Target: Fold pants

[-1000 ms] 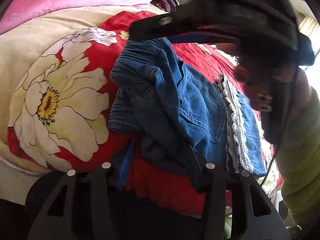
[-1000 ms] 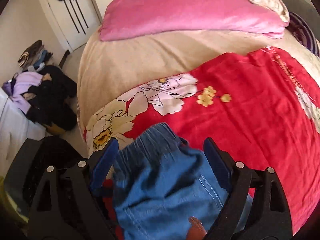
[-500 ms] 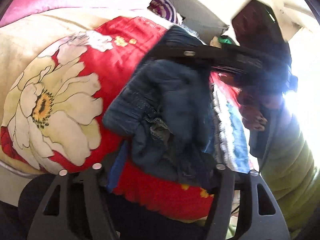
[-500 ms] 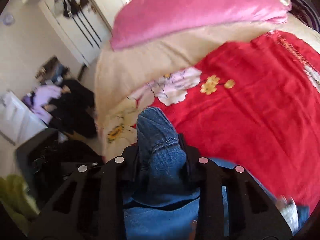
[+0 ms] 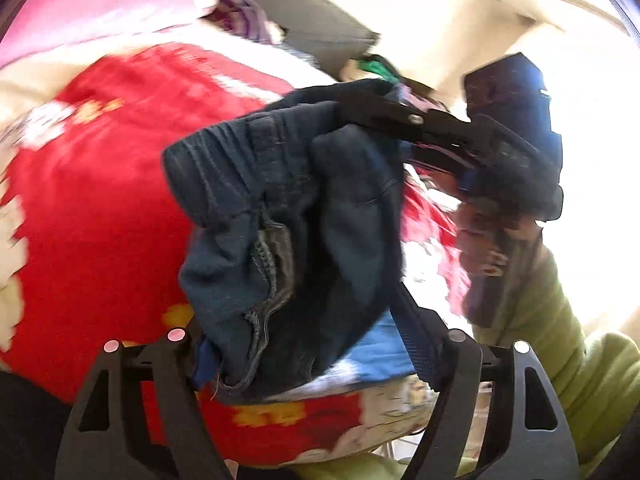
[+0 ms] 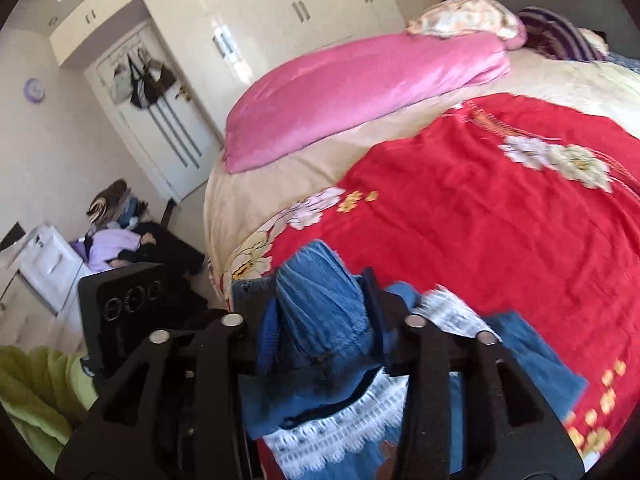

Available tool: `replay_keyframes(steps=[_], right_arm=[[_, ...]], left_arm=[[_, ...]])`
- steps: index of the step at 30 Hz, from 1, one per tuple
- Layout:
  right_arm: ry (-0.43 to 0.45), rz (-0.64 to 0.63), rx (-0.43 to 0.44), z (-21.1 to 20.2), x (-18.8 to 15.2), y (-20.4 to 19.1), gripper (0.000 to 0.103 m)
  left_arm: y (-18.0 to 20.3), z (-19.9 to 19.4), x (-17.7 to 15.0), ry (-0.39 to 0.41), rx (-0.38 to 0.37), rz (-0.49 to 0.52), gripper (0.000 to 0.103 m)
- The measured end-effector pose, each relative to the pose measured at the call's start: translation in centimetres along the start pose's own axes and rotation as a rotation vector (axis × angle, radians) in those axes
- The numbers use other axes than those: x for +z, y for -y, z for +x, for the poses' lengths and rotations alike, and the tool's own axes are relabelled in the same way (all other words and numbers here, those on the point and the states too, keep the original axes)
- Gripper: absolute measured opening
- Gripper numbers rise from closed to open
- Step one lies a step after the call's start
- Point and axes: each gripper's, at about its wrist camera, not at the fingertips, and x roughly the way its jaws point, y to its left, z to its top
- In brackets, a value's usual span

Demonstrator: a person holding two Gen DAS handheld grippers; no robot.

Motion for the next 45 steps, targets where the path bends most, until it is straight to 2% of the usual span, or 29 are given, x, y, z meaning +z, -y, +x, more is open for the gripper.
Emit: replay_keyframes(steps=[1, 2, 5, 8, 10, 14, 17, 18, 22, 26, 28, 29, 32, 36, 37, 39, 41, 42, 44, 45], right_arm=[[0.021, 0.013, -0.004, -0.9, -0.4, 0.5, 0.049], [0.041, 0.032, -0.013, -2.0, -0.9, 1.0, 0.051], [0.104, 0.096, -0.053, -5.2, -3.2, 2.8, 0.052], [0.106, 0.150, -0.141, -6.4, -5.7, 4.2, 0.053], [0.088, 0.179, -0.191, -6.3, -7.4, 4.6, 0.053], [0.037, 0.191, -0.254, -4.9, -9.1, 5.0, 0.053], [-0.060, 0.151, -0.420, -3.1, -9.9, 5.2, 0.053], [-0.076, 0.164, -0.436, -2.6, -10.2, 5.6, 0.053], [-0.031, 0.161, -0.430, -3.8, -10.2, 4.8, 0.055], [0.037, 0.093, -0.429, -6.4, -10.5, 2.5, 0.063], [0.055, 0.037, -0.417, -7.5, -10.7, 0.8, 0.067], [0.058, 0.002, -0.418, -7.9, -10.9, -0.3, 0.070], [0.044, -0.097, -0.379, -8.5, -11.9, -3.5, 0.070], [-0.021, -0.234, -0.329, -6.7, -13.1, -6.9, 0.070], [-0.039, -0.277, -0.335, -5.8, -13.4, -7.6, 0.070], [-0.088, -0.357, -0.346, -3.6, -13.8, -8.9, 0.067], [-0.125, -0.377, -0.302, -2.1, -13.9, -9.6, 0.053], [-0.137, -0.399, -0.287, -1.5, -13.9, -10.1, 0.051], [-0.168, -0.486, -0.304, 0.4, -13.9, -11.0, 0.042], [-0.186, -0.528, -0.330, 1.3, -13.9, -11.2, 0.041]], left_arm=[[0.7, 0.4, -0.1, -0.009, -0.010, 0.020, 0.073], [1.6, 1.0, -0.4, -0.025, -0.025, 0.046, 0.073], [2.9, 2.5, -1.0, -0.076, -0.063, 0.102, 0.073], [3.4, 3.9, -1.8, -0.139, -0.075, 0.137, 0.073], [3.8, 4.8, -2.2, -0.170, -0.054, 0.164, 0.073], [2.7, 5.4, -2.2, -0.195, -0.042, 0.143, 0.073], [2.7, 5.5, -2.4, -0.201, -0.037, 0.146, 0.074], [2.7, 5.6, -2.4, -0.202, -0.035, 0.151, 0.074], [3.0, 3.5, -2.2, -0.162, -0.041, 0.169, 0.078], [3.5, 0.5, -1.6, -0.090, 0.085, 0.238, 0.079], [3.1, -0.2, -0.6, -0.066, 0.118, 0.229, 0.095], [2.6, -0.6, -0.1, -0.051, 0.131, 0.209, 0.098], [1.0, -1.3, 1.6, -0.027, 0.165, 0.154, 0.098], [0.2, -1.1, 3.3, -0.021, 0.212, 0.130, 0.097], [0.2, -0.6, 3.8, -0.026, 0.216, 0.131, 0.093], [0.5, 0.9, 4.8, -0.052, 0.221, 0.136, 0.041], [0.7, 2.3, 5.5, -0.093, 0.204, 0.141, 0.028], [0.8, 3.0, 5.5, -0.118, 0.202, 0.151, 0.021], [1.4, 4.6, 5.4, -0.154, 0.205, 0.199, 0.020], [1.6, 5.3, 5.3, -0.171, 0.213, 0.219, 0.020]])
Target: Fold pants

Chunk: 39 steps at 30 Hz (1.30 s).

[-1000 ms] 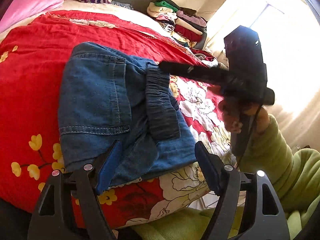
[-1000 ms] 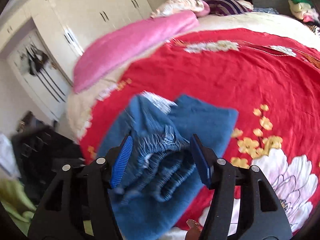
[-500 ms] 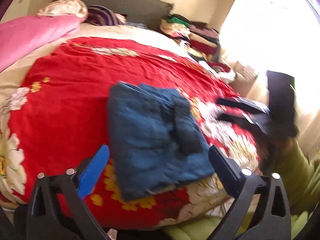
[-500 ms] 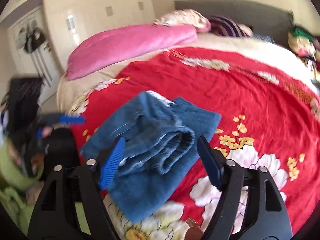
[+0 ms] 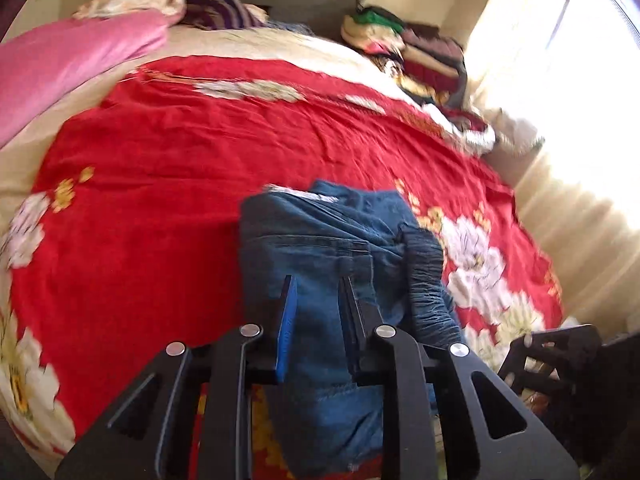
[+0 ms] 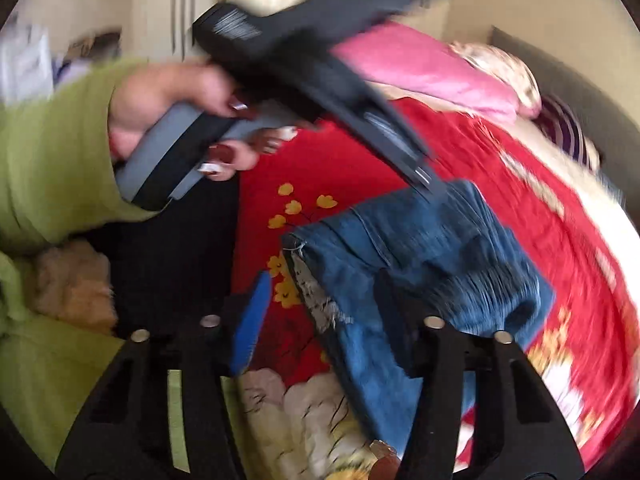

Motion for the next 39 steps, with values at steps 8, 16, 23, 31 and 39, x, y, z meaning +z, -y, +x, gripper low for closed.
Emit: replay_keyframes(steps=[8, 16, 23, 31, 39], right_arm=[[-0.096, -0.019, 0.045, 2.1, -0.1, -0.2, 0.006], [-0.120, 0.065, 0.065, 3.6, -1.9, 0.3, 0.015], [-0.033, 0.159, 0.129, -0.6, -1.1, 1.1, 0.027], [0.048, 0.193, 0.081, -4.3, -0.5, 1.7, 0.043], [0.135, 0.265, -0.003, -6.8, -0.8, 3.6, 0.064]], left_arm=[[-1.2, 3.5, -0.5, -0.046, 0.058, -0.007, 0.021], [-0.9, 3.3, -0.9, -0.018, 0.054, -0.006, 0.022], [-0.2, 2.2, -1.0, -0.005, 0.072, 0.009, 0.033], [0.3, 1.0, -1.3, 0.013, 0.081, 0.014, 0.038], [0.8, -0.5, -1.4, 0.047, 0.091, 0.013, 0.057]])
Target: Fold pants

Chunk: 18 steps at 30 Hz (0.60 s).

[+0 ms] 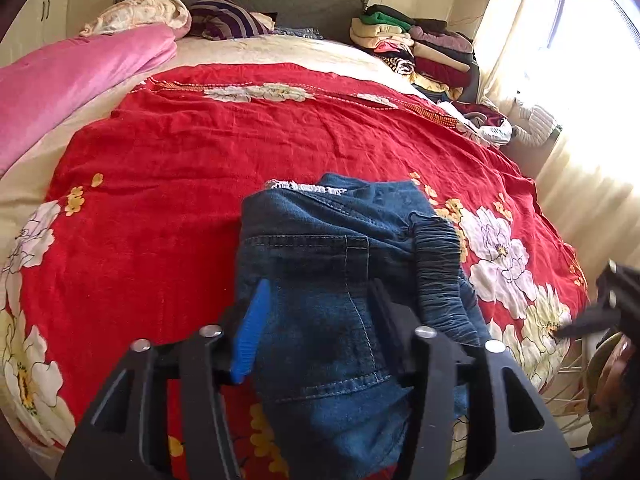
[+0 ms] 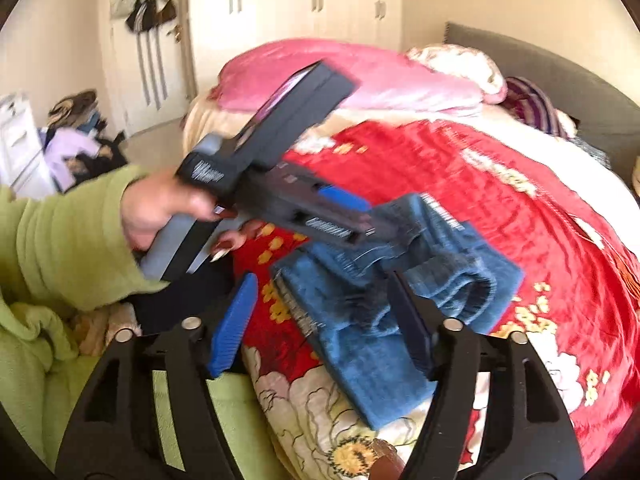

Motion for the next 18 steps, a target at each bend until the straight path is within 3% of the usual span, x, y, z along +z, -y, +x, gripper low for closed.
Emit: replay_keyframes(steps=[7, 8, 9, 10, 14, 18], right_arm=[[0.074, 0.124, -0.075, -1.4, 0.3, 3.1, 0.072], [0.085, 0.135, -0.080, -1.6, 0.3, 3.4, 0.074], [0.101, 0.145, -0.087, -2.0, 0.3, 3.6, 0.075], [0.115, 0.154, -0.094, -2.2, 0.2, 3.8, 0.076], [0.143, 0.210, -0.148, -2.9, 0.1, 5.3, 0.080], [0.101, 0.292, -0.209, -1.8, -0.6, 7.1, 0.081]], left_arm=[[0.2, -1.9, 0.0, 0.038, 0.019, 0.004, 0.061], [0.2, -2.2, 0.0, 0.045, 0.020, 0.004, 0.065], [0.2, -2.4, 0.0, 0.050, 0.023, 0.003, 0.081], [0.3, -2.7, 0.0, 0.055, 0.028, 0.003, 0.087], [0.6, -3.3, -0.1, 0.081, 0.064, 0.027, 0.089], [0.1, -2.6, -0.1, 0.066, 0.076, 0.012, 0.089]])
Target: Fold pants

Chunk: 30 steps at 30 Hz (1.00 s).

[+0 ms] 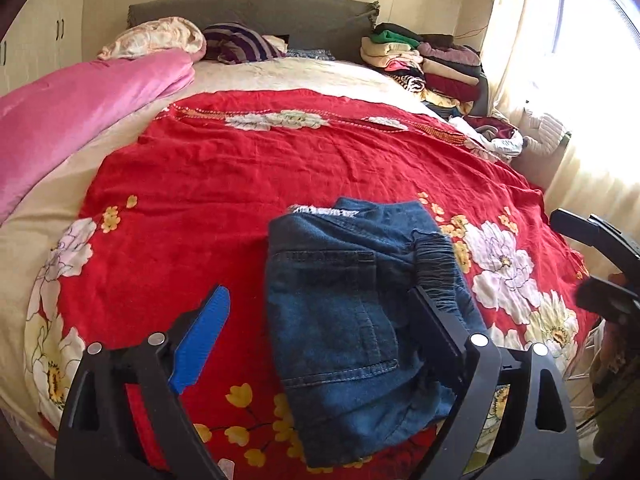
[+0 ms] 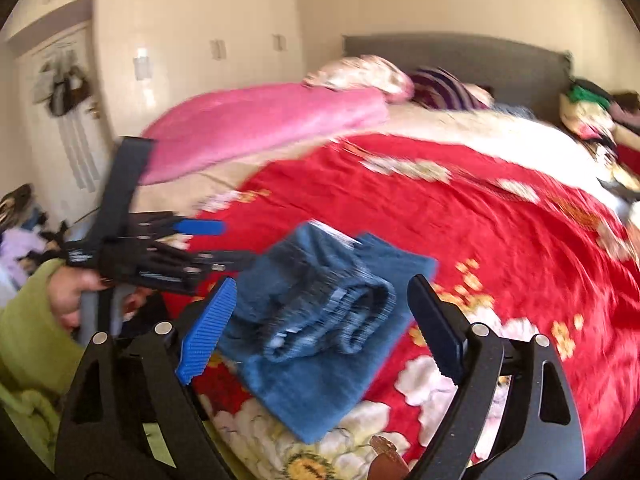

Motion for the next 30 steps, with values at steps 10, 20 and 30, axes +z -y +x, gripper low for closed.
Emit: replay_keyframes(steps=[10, 20, 30], right_arm=[[-0.236, 0.281, -0.003, 8.8, -3.1, 5.5, 0.077], [-0.255, 0.311, 0.092, 11.5, -4.7, 5.9, 0.046], [-0.171, 0.127, 0.089, 9.7, -1.0, 2.4, 0.020]], left_arm=[[-1.3, 4.6, -1.2, -0.096, 0.019, -0.029, 0.089], [-1.9, 7.0, -1.5, -0.126, -0.053, -0.077, 0.079], [-1.0, 5.1, 0.6, -0.072, -0.113, -0.096, 0.031]])
